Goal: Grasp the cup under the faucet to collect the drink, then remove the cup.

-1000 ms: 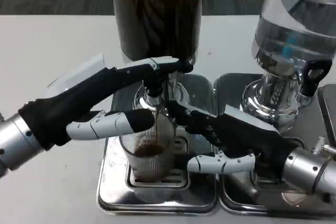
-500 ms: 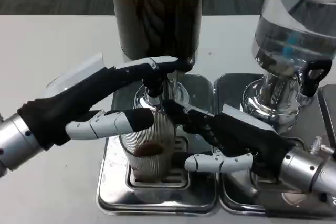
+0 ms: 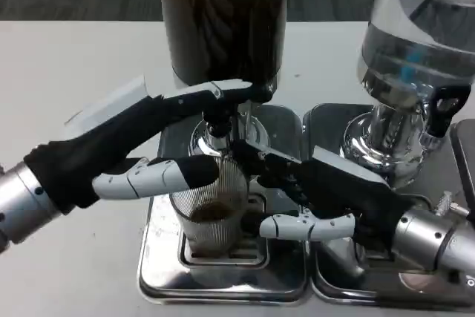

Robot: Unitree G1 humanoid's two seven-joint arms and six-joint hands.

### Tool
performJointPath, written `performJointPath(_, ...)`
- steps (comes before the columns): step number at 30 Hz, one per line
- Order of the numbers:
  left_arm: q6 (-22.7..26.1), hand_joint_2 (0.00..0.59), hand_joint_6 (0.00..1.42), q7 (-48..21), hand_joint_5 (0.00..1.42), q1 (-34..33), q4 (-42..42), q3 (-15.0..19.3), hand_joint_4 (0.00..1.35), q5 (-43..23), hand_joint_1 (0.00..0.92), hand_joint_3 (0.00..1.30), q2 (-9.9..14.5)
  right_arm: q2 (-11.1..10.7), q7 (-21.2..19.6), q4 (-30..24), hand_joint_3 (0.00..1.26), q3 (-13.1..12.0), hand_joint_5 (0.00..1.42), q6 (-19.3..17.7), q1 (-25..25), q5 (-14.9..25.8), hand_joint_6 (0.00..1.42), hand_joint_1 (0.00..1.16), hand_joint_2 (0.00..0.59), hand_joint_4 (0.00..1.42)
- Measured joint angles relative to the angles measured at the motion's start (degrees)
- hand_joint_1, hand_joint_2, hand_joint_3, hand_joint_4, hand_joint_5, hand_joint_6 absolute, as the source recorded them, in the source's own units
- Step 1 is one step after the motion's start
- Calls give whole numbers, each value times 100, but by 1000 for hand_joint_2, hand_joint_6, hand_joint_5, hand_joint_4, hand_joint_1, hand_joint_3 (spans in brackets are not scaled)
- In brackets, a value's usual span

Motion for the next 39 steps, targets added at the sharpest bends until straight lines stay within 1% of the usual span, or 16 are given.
performJointPath(9, 1, 77, 46, 58, 118, 102, -98, 23, 122, 2, 0, 223, 1, 2, 11, 53, 0, 26, 0, -5, -144, 0, 0, 567, 182, 0)
performJointPath(22, 3, 77, 53, 146, 121, 141, -132, 56, 127, 4, 0, 223, 1, 6, 36, 204, 0, 39, 0, -37, -194, 1, 0, 567, 182, 0)
performJointPath(25, 14, 78, 54, 168, 121, 145, -138, 158, 127, -6, 0, 223, 1, 6, 39, 204, 0, 39, 0, -37, -193, 2, 0, 567, 182, 0)
performJointPath(31, 74, 85, 82, 186, 142, 178, -166, 256, 146, -131, 0, 223, -19, 7, 40, 207, 0, 39, 0, -37, -195, 4, 0, 567, 182, 0)
performJointPath(36, 100, 81, 95, 366, 155, 217, -166, 610, 150, -368, 0, 231, -90, 7, 58, 207, 0, 38, 0, -37, -194, 7, 0, 567, 182, 0)
performJointPath(39, 103, 81, 96, 401, 157, 237, -174, 688, 155, -460, 0, 232, -132, 11, 76, 206, 0, 38, 0, -37, -194, 8, 0, 567, 182, 0)
